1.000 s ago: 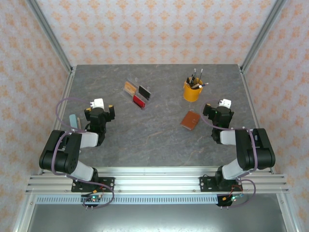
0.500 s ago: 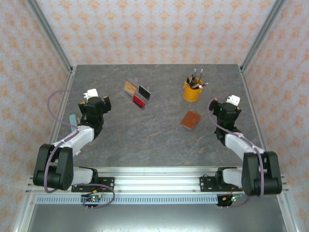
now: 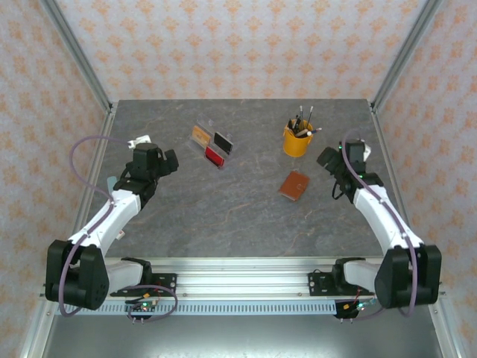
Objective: Take the credit cards out of the card holder
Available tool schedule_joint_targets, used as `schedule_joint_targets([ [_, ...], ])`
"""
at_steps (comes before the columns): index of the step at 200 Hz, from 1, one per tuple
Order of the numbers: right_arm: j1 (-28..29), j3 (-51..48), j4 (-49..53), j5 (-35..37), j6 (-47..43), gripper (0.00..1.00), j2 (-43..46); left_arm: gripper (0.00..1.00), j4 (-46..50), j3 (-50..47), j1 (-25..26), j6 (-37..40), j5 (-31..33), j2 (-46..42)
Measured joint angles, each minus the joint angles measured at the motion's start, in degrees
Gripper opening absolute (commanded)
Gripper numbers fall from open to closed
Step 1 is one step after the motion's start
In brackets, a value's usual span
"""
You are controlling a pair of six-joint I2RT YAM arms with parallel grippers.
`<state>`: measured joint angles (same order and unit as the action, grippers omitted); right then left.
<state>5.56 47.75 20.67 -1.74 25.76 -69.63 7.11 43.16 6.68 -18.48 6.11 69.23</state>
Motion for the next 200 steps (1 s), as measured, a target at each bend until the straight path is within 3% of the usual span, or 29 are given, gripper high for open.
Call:
schedule_joint_targets([
  [34,5.44,0.0,3.34,-3.17,3.72,0.8,-7.26,1.0,0.79,-0.02,0.52,-0.11,-2.6,0.15],
  [97,6.67,-0.63,-1.25,-10.29,9.53,0.62,-16.79,1.0,0.83,-0.24,1.2,-0.11,-4.68,0.15],
  [200,6.67,-2.38,-10.54,-15.08,12.37,0.52,-21.18,1.0,0.76,-0.24,1.2,-0.13,-6.36,2.27],
])
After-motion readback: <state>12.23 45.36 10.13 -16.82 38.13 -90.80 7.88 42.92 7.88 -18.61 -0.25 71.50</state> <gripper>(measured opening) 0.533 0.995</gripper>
